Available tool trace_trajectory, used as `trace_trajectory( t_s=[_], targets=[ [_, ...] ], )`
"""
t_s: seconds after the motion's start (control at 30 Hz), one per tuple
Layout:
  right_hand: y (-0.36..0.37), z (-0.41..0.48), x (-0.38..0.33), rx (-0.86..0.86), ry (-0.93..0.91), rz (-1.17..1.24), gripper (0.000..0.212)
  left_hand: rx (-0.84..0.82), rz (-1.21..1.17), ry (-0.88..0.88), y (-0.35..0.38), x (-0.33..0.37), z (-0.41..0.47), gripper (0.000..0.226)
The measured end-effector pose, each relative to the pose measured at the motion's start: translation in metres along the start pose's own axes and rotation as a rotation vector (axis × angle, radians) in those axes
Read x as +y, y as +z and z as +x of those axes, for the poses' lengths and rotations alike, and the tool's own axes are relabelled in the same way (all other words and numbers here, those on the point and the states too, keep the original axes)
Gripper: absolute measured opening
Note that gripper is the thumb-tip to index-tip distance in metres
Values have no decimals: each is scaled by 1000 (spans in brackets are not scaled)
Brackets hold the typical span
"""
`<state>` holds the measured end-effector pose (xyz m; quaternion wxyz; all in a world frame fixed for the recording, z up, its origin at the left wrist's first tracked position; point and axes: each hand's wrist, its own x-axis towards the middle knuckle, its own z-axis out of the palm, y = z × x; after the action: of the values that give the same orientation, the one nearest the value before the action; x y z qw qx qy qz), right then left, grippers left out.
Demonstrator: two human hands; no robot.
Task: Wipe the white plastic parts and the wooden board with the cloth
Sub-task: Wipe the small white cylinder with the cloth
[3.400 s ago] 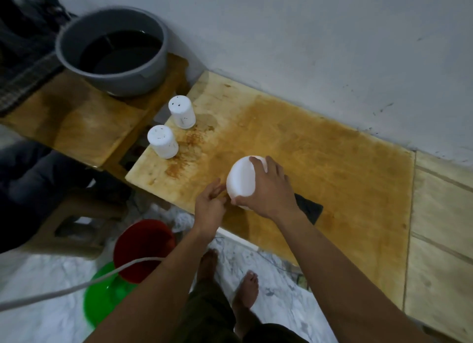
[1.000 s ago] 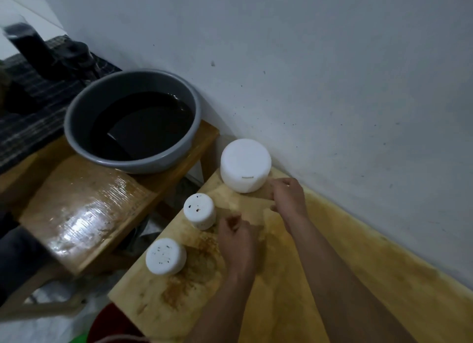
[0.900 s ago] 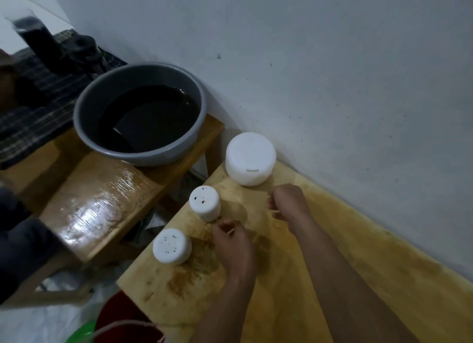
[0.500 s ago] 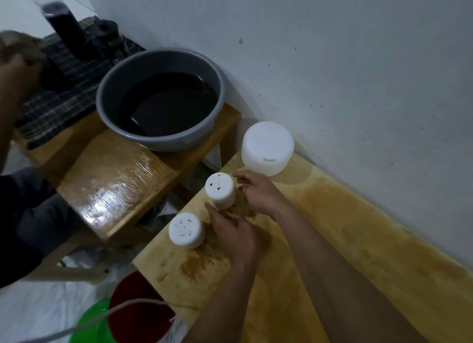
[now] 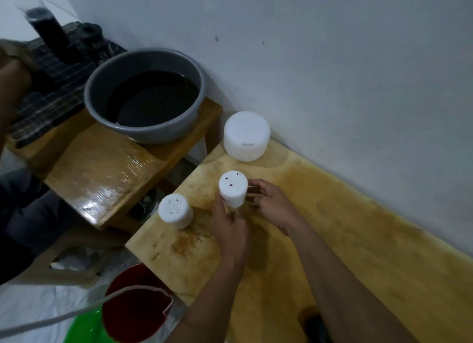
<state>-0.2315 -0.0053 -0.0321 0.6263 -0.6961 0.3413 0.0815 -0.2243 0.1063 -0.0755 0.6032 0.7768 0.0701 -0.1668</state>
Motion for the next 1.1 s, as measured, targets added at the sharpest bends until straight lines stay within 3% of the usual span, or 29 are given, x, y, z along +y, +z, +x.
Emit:
trace_trajectory(
  t_s=[0.27, 0.4, 0.77, 1.1],
  targets=[
    [-11, -119, 62, 161, 67, 222, 44, -382, 217, 54, -32, -24, -78, 75],
    [3, -172, 107, 222, 115, 301, 38, -495, 308, 72, -49, -37, -116, 71],
    [38, -219, 151, 379, 217, 445, 39, -701, 647, 278, -67, -55, -134, 66],
    [53, -216, 165, 460, 216, 466, 44, -768, 667, 439, -68, -64, -118, 72]
  ],
)
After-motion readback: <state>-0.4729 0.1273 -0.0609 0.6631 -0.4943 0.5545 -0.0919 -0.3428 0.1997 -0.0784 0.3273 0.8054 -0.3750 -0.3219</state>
